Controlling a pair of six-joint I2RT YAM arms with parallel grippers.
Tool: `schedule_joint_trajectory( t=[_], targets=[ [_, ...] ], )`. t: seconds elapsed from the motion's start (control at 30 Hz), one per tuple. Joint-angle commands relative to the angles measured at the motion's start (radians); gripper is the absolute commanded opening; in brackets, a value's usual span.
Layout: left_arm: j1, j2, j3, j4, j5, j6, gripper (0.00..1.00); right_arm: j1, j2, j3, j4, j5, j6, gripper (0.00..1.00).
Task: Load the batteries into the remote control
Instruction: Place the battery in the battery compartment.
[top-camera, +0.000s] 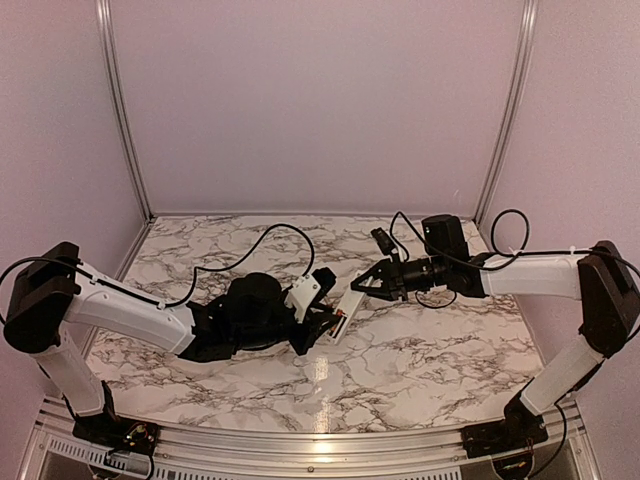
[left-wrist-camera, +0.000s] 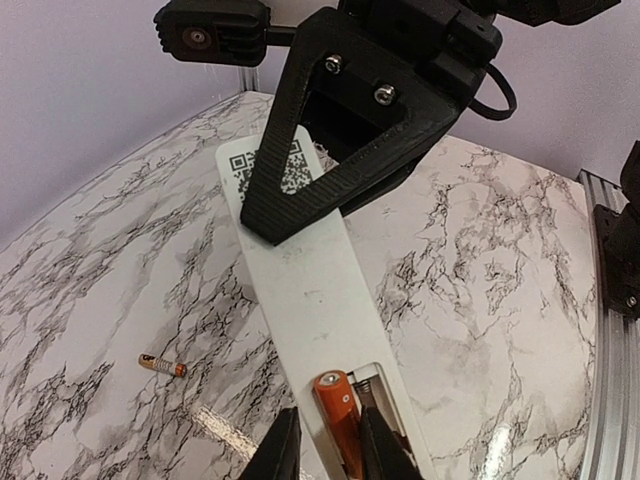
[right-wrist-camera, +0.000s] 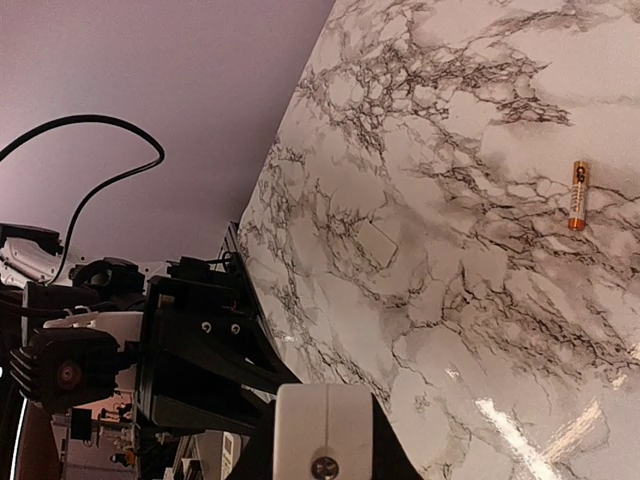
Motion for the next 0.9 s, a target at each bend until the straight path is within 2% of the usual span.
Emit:
schedule_joint_trajectory(
  t=[0.0, 0.27, 0.6, 0.87],
  targets=[
    [0.008, -0.009, -0.015, -0.071, -0.050, 0.012, 0.22, -0.001, 0.001, 0.045, -0.014, -0.045, -0.004, 0.00],
    [0.008, 0.006, 0.021, -0.093, -0.025, 0.012, 0.24, 0.000, 0.012, 0.051, -0.042, -0.027, -0.032, 0.00],
    [0.008, 0.013, 0.036, -0.095, 0.009, 0.000, 0.36, -0.001, 0.024, 0.058, -0.063, -0.013, -0.047, 0.00],
    [0.009, 0.003, 0.037, -0.096, 0.006, -0.019, 0.38, -0.001, 0.036, 0.061, -0.081, -0.006, -0.064, 0.00]
  ],
)
